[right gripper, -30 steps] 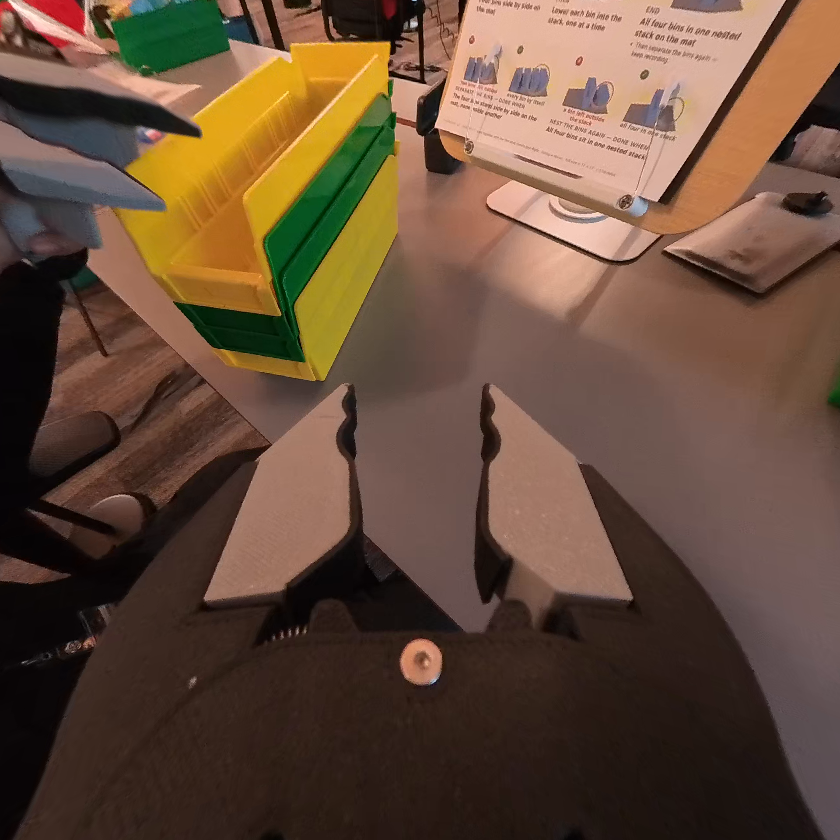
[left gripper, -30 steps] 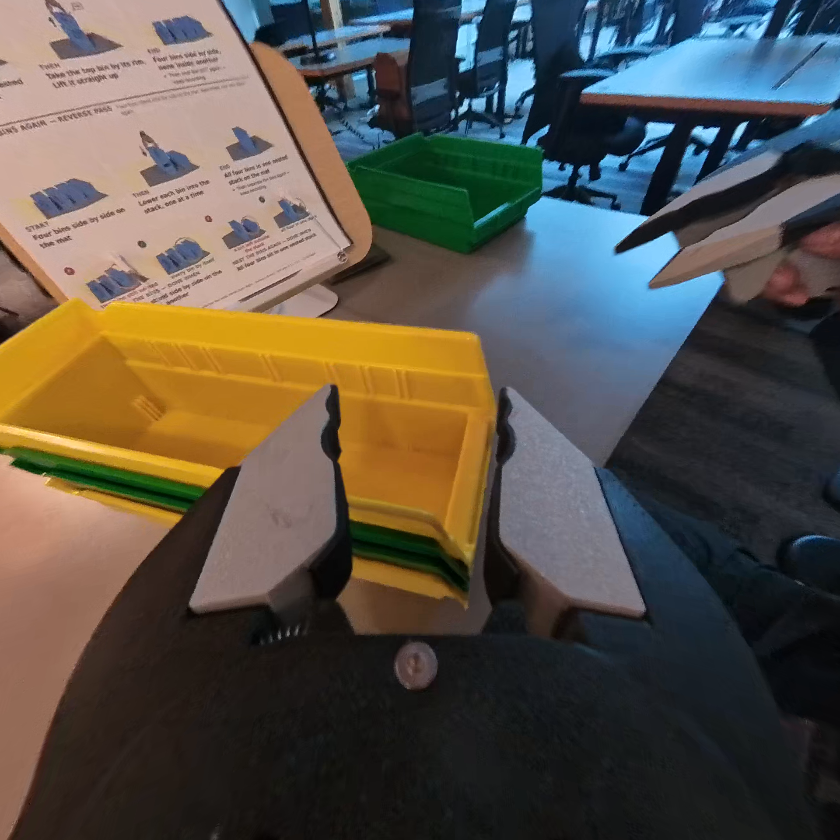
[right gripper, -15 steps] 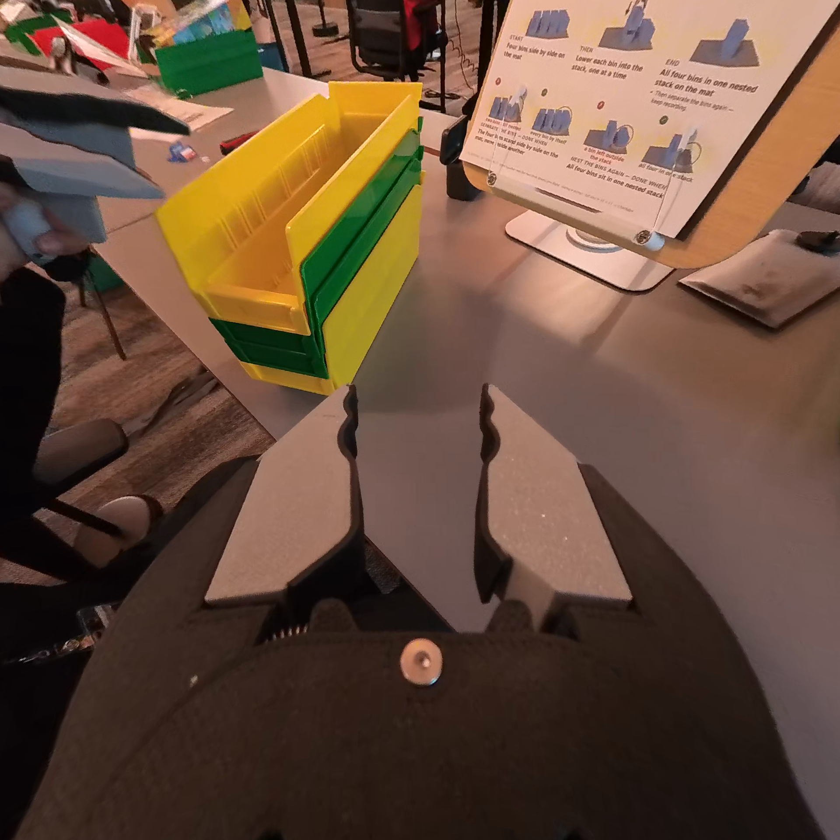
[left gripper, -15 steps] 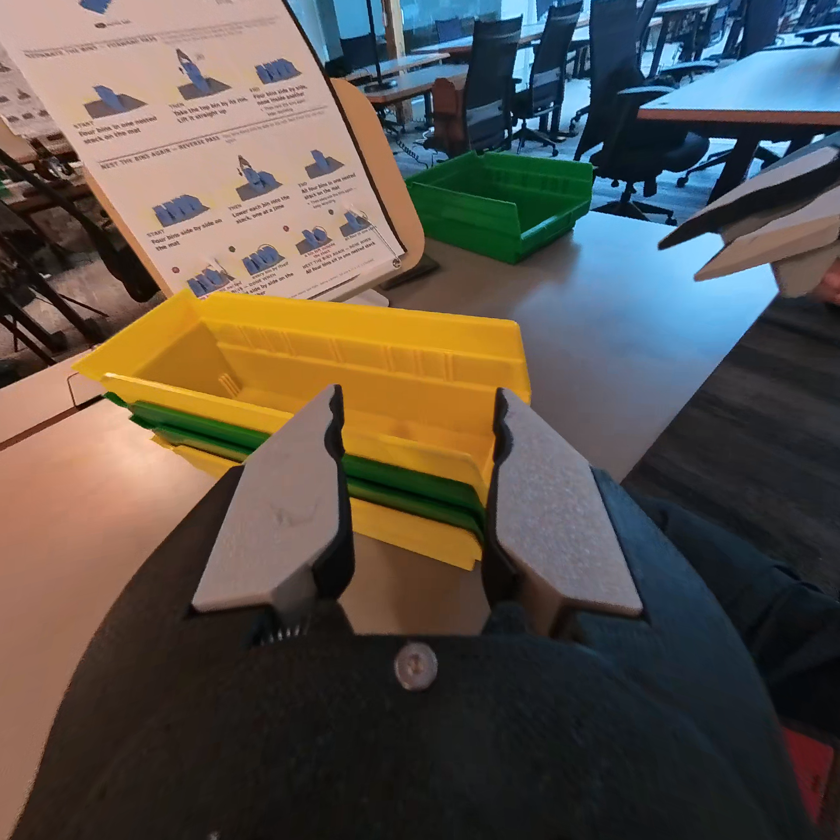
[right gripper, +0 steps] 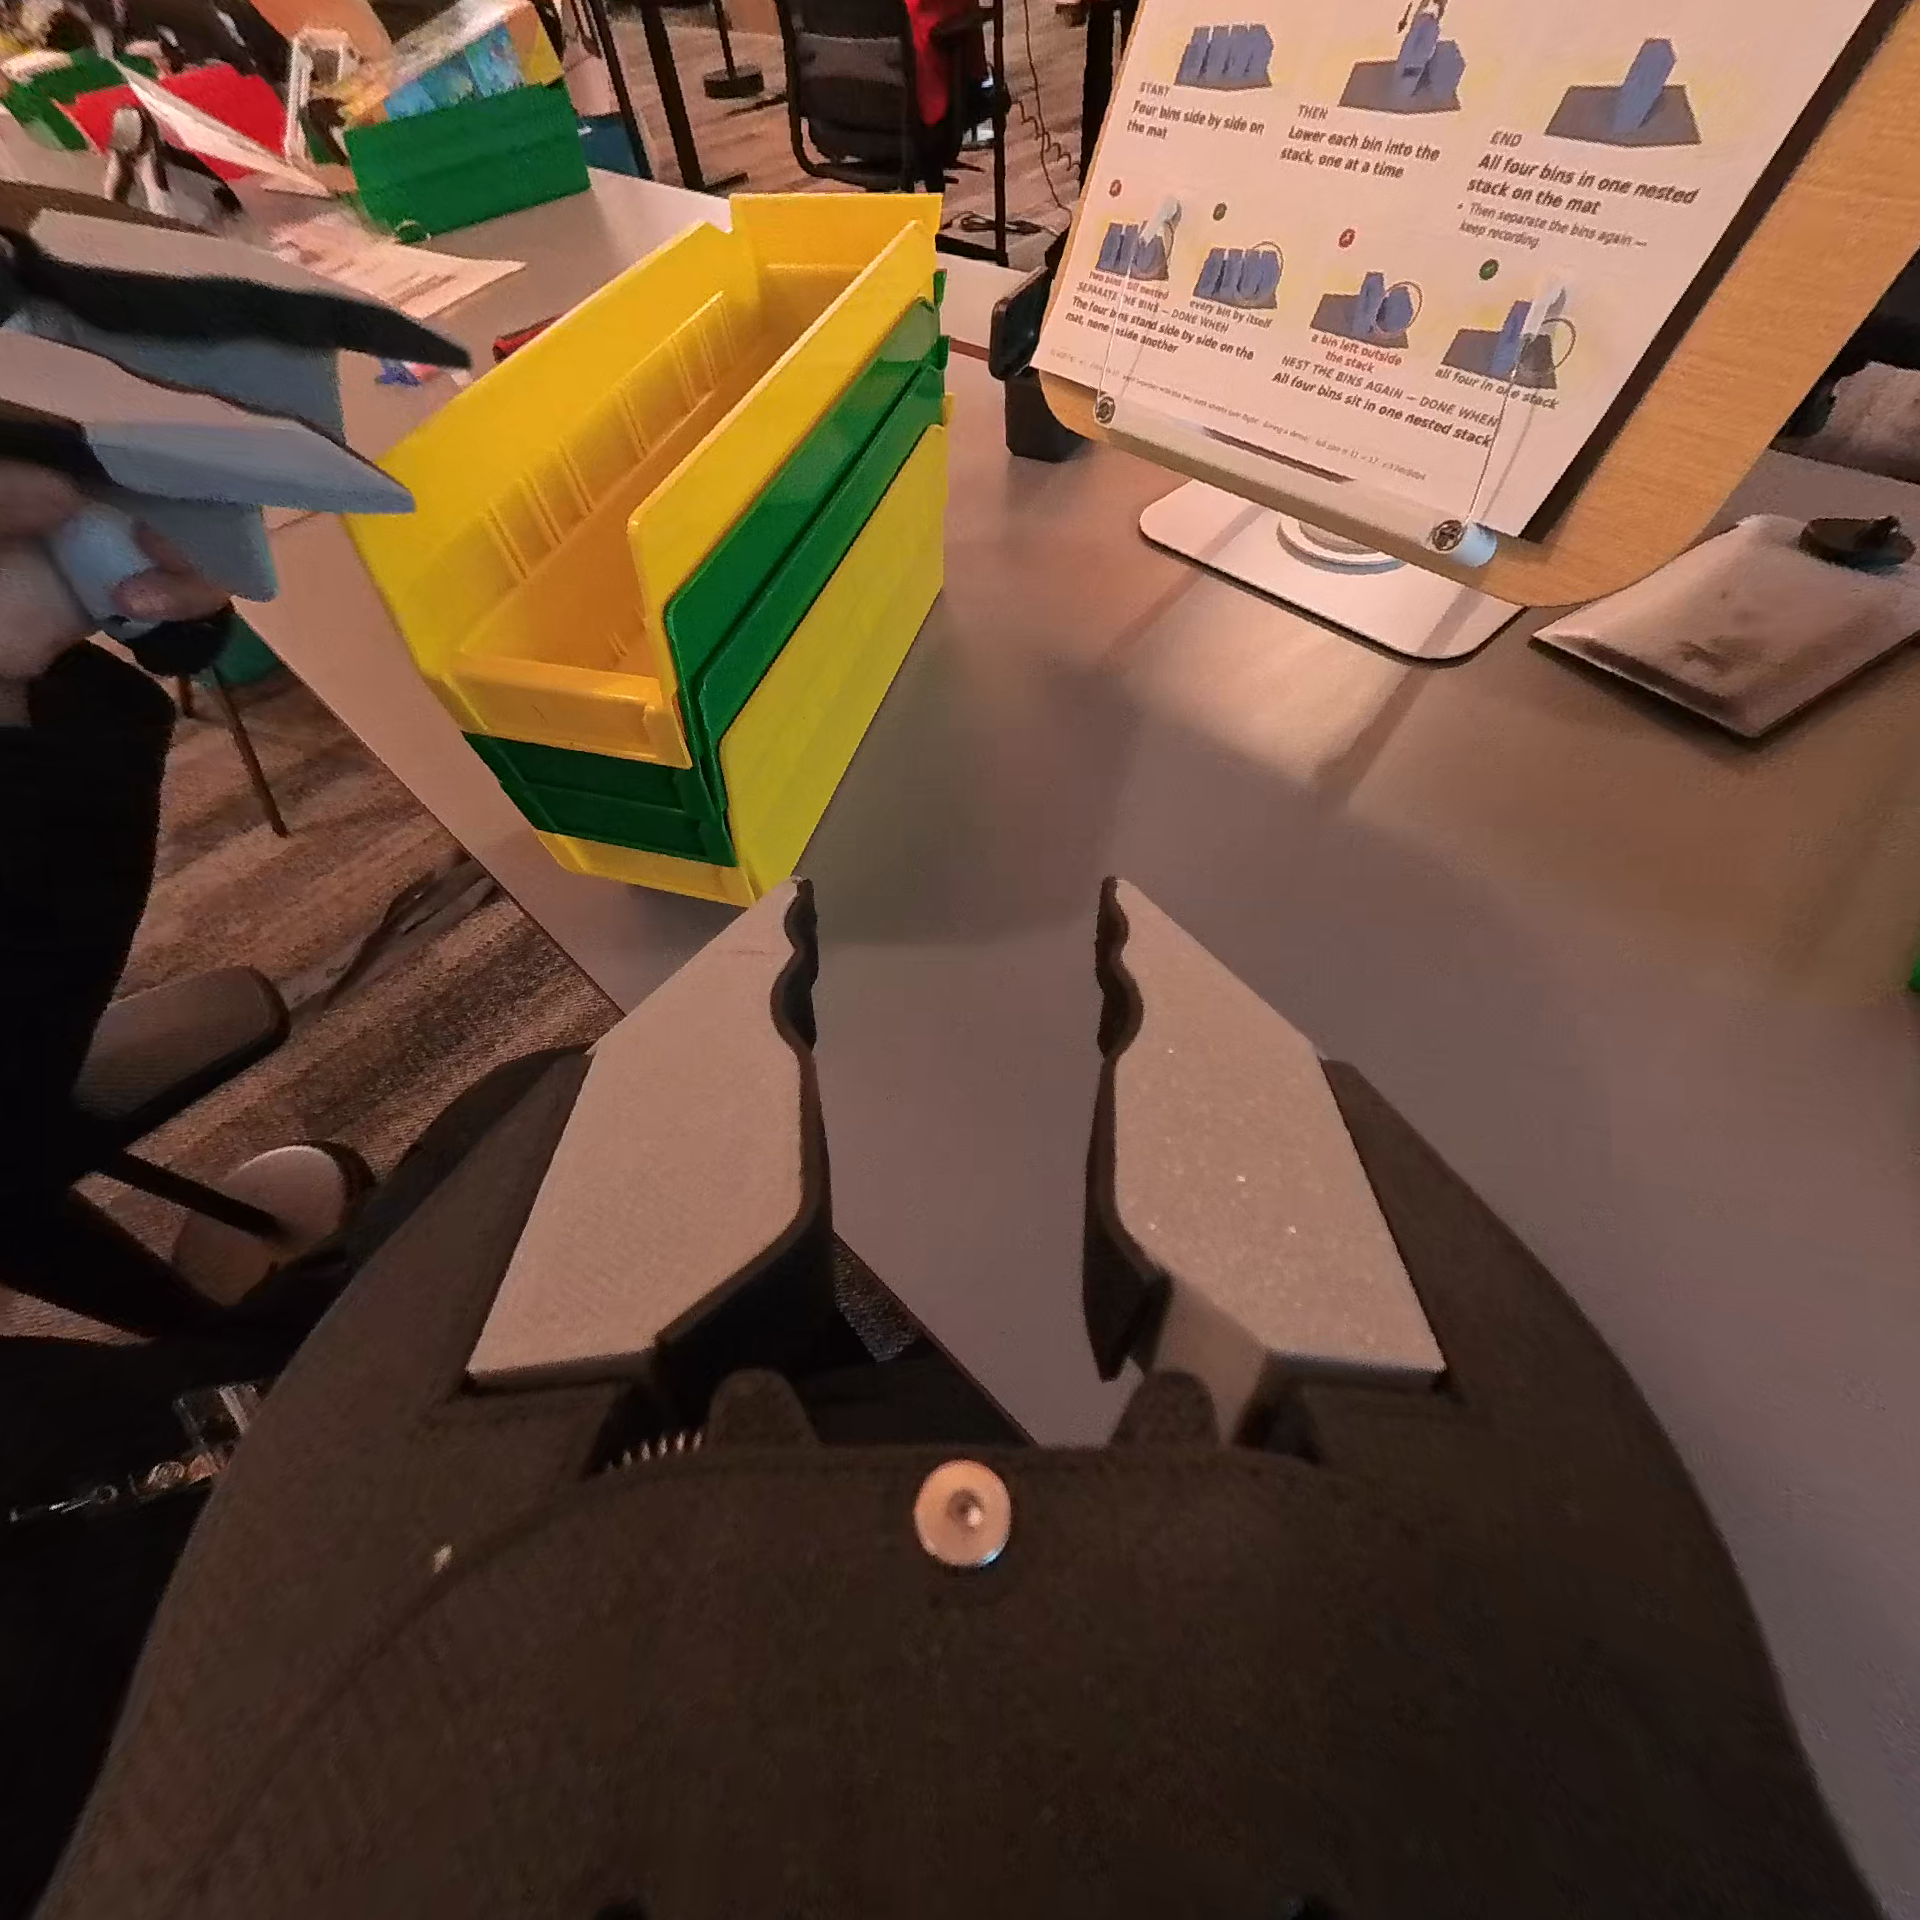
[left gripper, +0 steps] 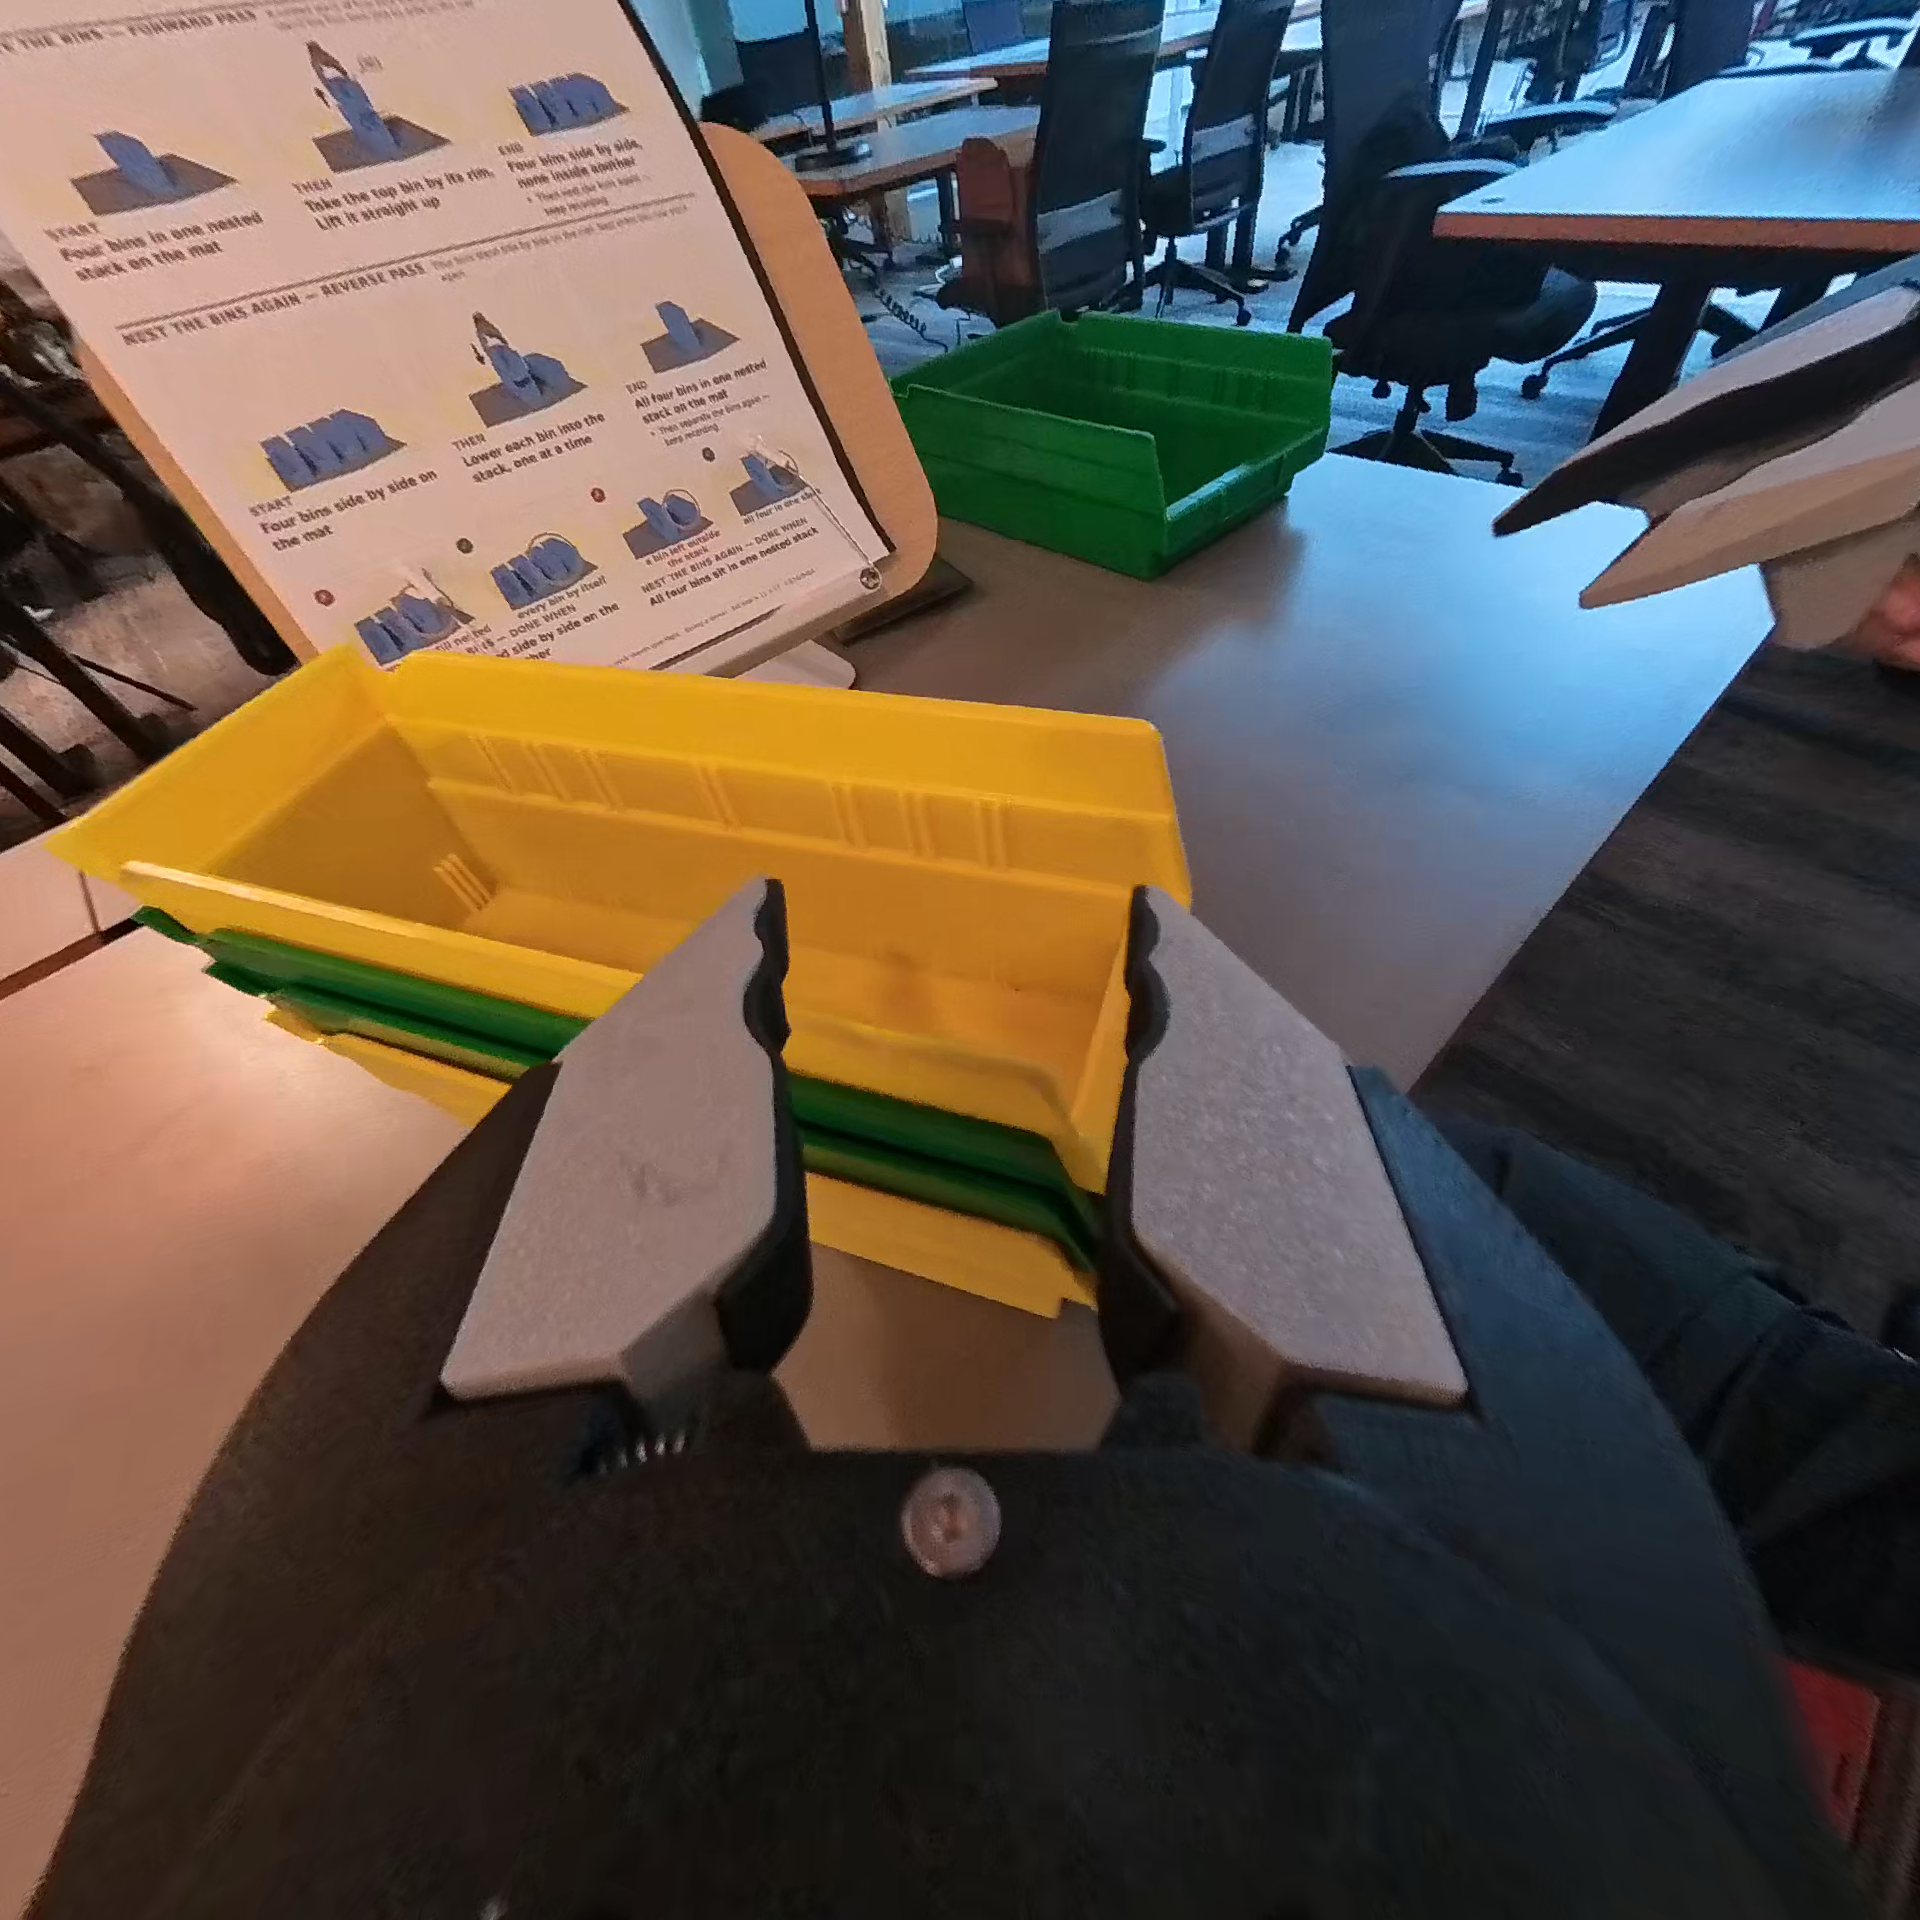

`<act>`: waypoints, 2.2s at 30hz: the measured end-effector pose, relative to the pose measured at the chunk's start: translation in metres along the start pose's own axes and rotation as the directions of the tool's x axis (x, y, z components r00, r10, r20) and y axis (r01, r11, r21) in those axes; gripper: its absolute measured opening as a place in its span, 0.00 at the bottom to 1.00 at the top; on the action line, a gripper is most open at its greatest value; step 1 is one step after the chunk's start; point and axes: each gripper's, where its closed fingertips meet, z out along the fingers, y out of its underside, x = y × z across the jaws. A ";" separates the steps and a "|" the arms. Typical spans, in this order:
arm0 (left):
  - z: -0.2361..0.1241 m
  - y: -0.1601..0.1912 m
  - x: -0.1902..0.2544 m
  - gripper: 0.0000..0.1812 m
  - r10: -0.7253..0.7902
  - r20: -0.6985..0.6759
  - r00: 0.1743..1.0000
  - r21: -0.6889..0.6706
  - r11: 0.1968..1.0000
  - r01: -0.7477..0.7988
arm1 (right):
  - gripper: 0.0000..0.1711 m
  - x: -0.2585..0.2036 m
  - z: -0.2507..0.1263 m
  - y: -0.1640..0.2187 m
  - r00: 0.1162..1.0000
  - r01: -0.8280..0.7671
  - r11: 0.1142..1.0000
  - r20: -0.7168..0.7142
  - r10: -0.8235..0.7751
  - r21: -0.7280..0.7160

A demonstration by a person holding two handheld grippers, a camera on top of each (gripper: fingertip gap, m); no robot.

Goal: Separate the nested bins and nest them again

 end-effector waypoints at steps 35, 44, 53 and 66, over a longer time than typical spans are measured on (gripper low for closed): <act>0.021 0.016 -0.011 0.37 -0.027 0.029 0.999 -0.021 0.999 0.028 | 0.48 -0.002 -0.014 -0.025 0.999 -0.048 0.987 0.016 0.046 0.150; 0.024 0.017 -0.009 0.38 -0.014 0.024 1.000 -0.026 1.000 0.015 | 0.49 0.003 -0.019 -0.027 0.998 -0.069 0.983 0.016 0.067 0.170; 0.024 0.018 -0.008 0.38 0.001 0.030 1.000 -0.035 0.999 0.000 | 0.48 0.000 -0.016 -0.027 0.997 -0.072 0.983 0.028 0.069 0.169; 0.024 0.018 -0.007 0.38 0.006 0.028 1.000 -0.038 0.999 -0.005 | 0.48 0.000 -0.016 -0.027 0.997 -0.072 0.983 0.026 0.068 0.168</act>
